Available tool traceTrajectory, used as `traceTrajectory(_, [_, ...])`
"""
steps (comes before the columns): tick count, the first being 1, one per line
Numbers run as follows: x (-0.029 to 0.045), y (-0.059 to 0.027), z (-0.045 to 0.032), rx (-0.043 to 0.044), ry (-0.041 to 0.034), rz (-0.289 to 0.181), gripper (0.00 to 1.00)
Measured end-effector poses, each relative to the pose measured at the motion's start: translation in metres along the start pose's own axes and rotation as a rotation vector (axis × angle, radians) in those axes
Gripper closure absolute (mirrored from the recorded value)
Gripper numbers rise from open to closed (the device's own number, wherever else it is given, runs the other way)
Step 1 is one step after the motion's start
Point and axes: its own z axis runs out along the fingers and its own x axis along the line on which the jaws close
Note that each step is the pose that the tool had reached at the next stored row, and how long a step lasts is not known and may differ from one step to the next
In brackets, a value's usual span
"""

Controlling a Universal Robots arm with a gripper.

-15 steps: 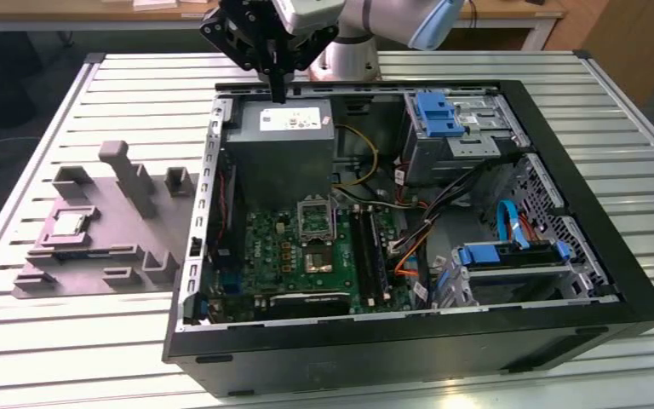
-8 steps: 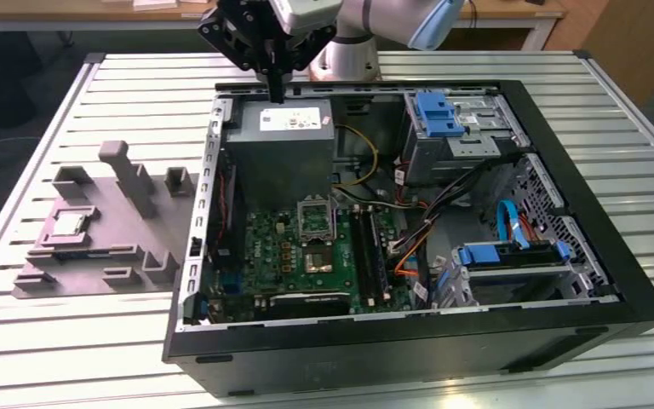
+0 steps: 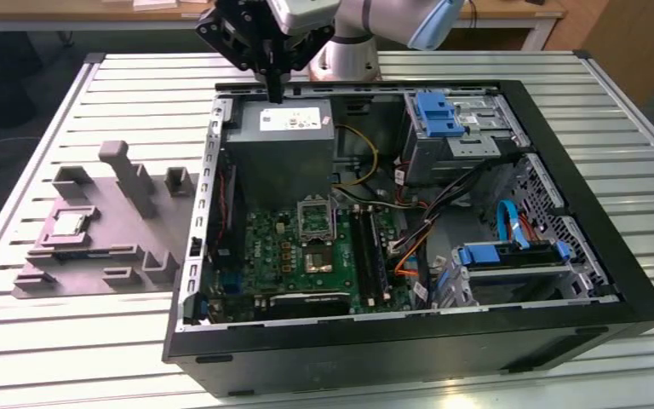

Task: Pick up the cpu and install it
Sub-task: 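Reach for the cpu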

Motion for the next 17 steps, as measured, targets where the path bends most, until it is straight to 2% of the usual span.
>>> traceTrajectory(17, [0.0062, -0.0004, -0.0002, 0.0000, 0.0000, 0.000, 0.89])
